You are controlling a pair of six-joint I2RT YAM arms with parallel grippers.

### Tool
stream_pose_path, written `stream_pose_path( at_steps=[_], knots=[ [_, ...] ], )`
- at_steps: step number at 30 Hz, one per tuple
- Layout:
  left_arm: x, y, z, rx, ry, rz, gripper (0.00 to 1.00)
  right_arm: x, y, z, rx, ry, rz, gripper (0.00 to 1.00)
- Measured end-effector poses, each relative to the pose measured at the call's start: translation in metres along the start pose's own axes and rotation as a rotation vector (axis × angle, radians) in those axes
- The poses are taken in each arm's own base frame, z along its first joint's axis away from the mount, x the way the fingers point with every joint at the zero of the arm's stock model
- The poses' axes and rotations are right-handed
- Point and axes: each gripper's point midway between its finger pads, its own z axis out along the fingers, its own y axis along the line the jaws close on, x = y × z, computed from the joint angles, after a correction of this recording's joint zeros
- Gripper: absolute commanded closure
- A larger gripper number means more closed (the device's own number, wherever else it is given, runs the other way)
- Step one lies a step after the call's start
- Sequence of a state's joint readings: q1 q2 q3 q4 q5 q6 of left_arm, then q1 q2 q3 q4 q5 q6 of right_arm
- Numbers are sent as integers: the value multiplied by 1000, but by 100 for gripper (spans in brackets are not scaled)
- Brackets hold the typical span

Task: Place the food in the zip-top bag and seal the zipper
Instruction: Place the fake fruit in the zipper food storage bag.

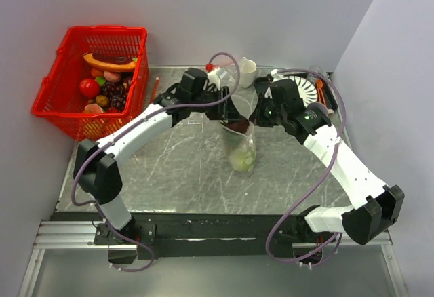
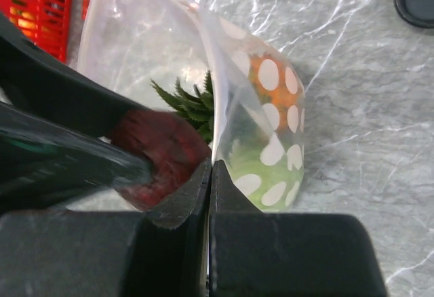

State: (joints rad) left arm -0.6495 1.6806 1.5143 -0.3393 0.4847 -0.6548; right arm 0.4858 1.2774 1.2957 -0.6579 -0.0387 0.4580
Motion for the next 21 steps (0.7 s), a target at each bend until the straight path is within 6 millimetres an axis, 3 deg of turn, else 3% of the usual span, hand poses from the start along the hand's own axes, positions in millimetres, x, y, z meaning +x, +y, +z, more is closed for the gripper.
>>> stream_pose_path(
  at_steps=[8, 11, 14, 15, 17, 21],
  knots=[
    [43, 0, 16, -19, 160, 42, 75, -4, -2, -1, 7, -27, 10, 100],
    [54, -8, 15, 3, 205, 62, 66, -7, -3, -3, 18, -43, 15, 100],
    [60, -18, 15, 35, 228, 83, 38, -8, -5, -3, 28, -51, 18, 100],
    [61, -20, 15, 38, 234, 88, 8, -9, -5, -4, 28, -52, 18, 100],
    [62, -22, 14, 39, 237, 103, 2, -9, -5, -4, 30, -53, 19, 100],
    [57, -20, 13, -2, 219, 116, 1, -10, -5, -4, 23, -65, 26, 100]
  ],
)
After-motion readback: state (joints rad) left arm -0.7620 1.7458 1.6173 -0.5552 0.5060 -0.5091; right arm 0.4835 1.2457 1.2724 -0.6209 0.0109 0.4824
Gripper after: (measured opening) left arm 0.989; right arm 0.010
